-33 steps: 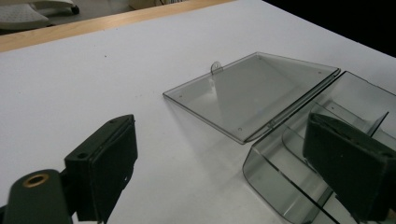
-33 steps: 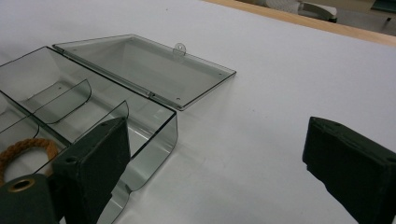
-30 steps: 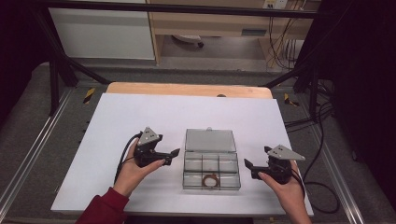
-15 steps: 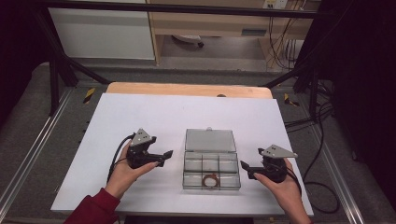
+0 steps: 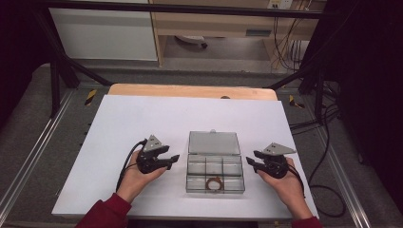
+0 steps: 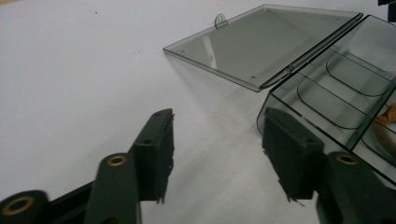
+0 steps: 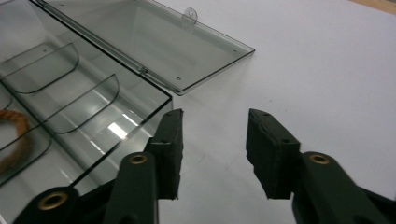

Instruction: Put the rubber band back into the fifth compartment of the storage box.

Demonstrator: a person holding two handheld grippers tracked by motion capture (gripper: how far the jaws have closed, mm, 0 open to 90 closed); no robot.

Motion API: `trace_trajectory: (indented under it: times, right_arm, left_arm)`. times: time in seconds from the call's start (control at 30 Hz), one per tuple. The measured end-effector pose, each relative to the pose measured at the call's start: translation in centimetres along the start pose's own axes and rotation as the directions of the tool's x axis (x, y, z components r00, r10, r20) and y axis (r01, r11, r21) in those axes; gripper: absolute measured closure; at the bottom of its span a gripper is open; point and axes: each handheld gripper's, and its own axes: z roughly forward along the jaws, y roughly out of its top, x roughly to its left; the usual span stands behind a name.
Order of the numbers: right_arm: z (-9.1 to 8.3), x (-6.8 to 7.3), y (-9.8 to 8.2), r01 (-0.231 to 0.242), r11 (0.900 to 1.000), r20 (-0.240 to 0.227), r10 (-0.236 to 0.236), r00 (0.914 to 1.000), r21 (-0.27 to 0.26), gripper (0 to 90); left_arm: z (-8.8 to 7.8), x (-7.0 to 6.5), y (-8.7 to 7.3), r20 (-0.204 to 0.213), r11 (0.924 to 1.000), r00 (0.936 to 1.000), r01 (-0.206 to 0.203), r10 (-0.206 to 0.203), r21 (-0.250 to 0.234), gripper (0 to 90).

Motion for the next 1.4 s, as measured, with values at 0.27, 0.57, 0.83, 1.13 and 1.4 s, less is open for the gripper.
trace_trajectory:
  times: [0.27,0.57,0.83,1.13,1.4]
  right_arm:
    - [1.2,-1.5,0.0,-0.014,1.000,-0.009,0.014,0.9999,-0.004,83.3]
    - [1.8,-1.8,0.0,-0.026,1.000,-0.060,0.025,0.9978,-0.011,90.0]
    - [2.7,-2.3,0.5,-0.044,0.999,-0.078,0.044,0.9960,0.002,90.0]
    - [4.4,-2.8,0.9,-0.069,0.997,-0.077,0.071,0.9945,0.028,90.0]
    - [5.3,-3.3,1.0,-0.075,0.997,-0.096,0.078,0.9924,0.028,90.0]
  left_arm:
    - [1.5,-0.1,-0.3,0.008,0.9993,0.9998,-0.019,0.018,0.031,74.1]
    - [2.1,0.6,-0.5,0.041,0.9986,0.9991,0.010,-0.012,0.052,89.9]
    - [3.0,0.9,-0.2,0.045,0.9975,0.9983,0.034,-0.037,0.062,90.0]
    - [4.0,1.1,0.4,0.042,0.9961,0.9977,0.049,-0.053,0.074,90.0]
    - [5.1,1.2,0.5,0.051,0.9932,0.9970,0.052,-0.058,0.104,90.0]
